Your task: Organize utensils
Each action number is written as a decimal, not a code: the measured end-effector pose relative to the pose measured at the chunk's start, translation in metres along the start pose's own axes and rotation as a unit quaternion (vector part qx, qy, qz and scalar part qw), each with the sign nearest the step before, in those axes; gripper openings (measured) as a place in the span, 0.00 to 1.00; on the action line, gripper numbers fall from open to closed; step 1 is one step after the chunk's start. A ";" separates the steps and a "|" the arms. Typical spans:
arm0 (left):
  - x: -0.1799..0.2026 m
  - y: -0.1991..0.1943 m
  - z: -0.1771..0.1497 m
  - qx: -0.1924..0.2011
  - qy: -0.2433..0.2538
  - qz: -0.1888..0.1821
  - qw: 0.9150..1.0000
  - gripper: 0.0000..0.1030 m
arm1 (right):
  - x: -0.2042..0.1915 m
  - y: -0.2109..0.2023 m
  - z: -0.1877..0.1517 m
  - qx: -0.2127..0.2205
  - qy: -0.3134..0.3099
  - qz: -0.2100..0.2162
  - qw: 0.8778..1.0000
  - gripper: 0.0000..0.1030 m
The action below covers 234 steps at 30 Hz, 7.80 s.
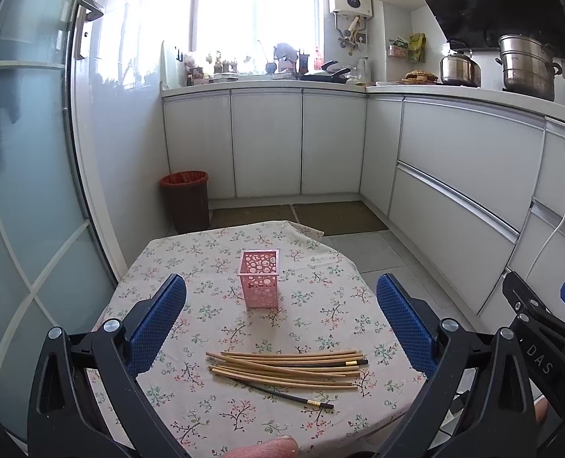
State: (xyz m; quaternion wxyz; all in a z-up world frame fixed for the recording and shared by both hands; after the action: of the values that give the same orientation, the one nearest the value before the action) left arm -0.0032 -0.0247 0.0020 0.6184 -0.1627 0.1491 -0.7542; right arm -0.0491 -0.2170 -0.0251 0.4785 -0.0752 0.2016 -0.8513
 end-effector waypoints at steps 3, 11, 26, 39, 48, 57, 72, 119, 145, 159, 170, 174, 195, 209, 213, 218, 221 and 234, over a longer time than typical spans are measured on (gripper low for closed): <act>0.000 0.000 0.000 0.001 -0.001 0.001 1.000 0.93 | 0.000 0.000 0.000 0.005 -0.001 -0.001 1.000 0.93; 0.000 0.000 0.000 0.001 0.001 0.002 1.000 0.93 | -0.001 0.000 -0.001 0.004 -0.003 -0.001 1.000 0.93; -0.002 0.002 -0.001 -0.005 -0.001 0.002 1.000 0.93 | -0.002 0.001 -0.003 -0.005 -0.003 -0.002 1.000 0.93; -0.025 0.022 -0.001 -0.034 -0.026 0.018 0.999 0.93 | -0.006 0.012 -0.008 -0.041 -0.010 -0.006 0.999 0.93; -0.059 0.076 -0.017 -0.132 -0.073 0.007 0.989 0.93 | -0.009 0.032 -0.014 -0.111 0.002 0.020 0.994 0.93; -0.020 0.184 -0.082 -0.363 -0.003 -0.174 0.915 0.93 | -0.015 0.052 -0.022 -0.131 0.014 0.025 0.991 0.93; 0.011 0.308 -0.116 -0.491 0.136 -0.128 0.851 0.68 | -0.009 0.118 -0.043 -0.237 0.016 0.004 0.971 0.93; -0.033 0.364 -0.101 -0.427 0.201 -0.173 0.864 0.13 | -0.031 0.207 -0.115 -0.454 0.089 0.029 0.886 0.93; -0.099 0.146 0.004 -0.138 0.143 -0.187 0.962 0.06 | -0.101 0.184 -0.207 -0.577 0.155 0.035 0.801 0.43; -0.106 0.148 0.000 -0.142 0.126 -0.184 0.965 0.06 | -0.117 0.196 -0.198 -0.509 0.176 0.039 0.842 0.06; -0.116 0.122 0.015 -0.109 0.095 -0.192 0.971 0.06 | -0.129 0.169 -0.134 -0.418 0.157 0.127 0.885 0.05; -0.115 0.111 0.020 -0.098 0.087 -0.193 0.972 0.06 | -0.131 0.146 -0.099 -0.353 0.125 0.158 0.914 0.05; -0.118 0.118 0.083 -0.040 0.005 -0.156 0.987 0.06 | -0.133 0.089 0.084 -0.145 0.087 0.224 0.960 0.06; -0.149 0.219 0.087 -0.051 -0.071 -0.099 0.991 0.07 | -0.252 0.173 0.098 -0.130 0.021 0.245 0.960 0.06; -0.160 0.238 0.073 -0.086 -0.104 -0.092 0.987 0.20 | -0.266 0.191 0.081 -0.146 0.009 0.239 0.960 0.10; -0.168 0.219 0.082 -0.059 -0.115 -0.090 0.988 0.23 | -0.249 0.182 0.073 -0.128 0.023 0.217 0.968 0.26; -0.162 0.204 0.086 -0.054 -0.102 -0.101 0.988 0.32 | -0.235 0.169 0.064 -0.114 0.016 0.195 0.974 0.32; -0.113 0.163 0.055 -0.072 -0.030 -0.078 0.994 0.68 | -0.159 0.124 0.028 -0.068 0.018 0.067 0.995 0.80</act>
State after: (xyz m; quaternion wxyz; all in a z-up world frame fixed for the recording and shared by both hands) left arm 0.1848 0.0538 -0.0250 0.5482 -0.2411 0.1712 -0.7823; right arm 0.1416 -0.1477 -0.0409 0.5247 -0.0785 0.2718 -0.8029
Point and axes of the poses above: each gripper's, at about its wrist camera, not at the fingertips, and y roughly the way its jaws point, x to its right, z to its top, the point moved 1 cm from there along y, roughly the way its jaws point, and after that the axes turned 10 degrees about -z, right-handed, at the moved point
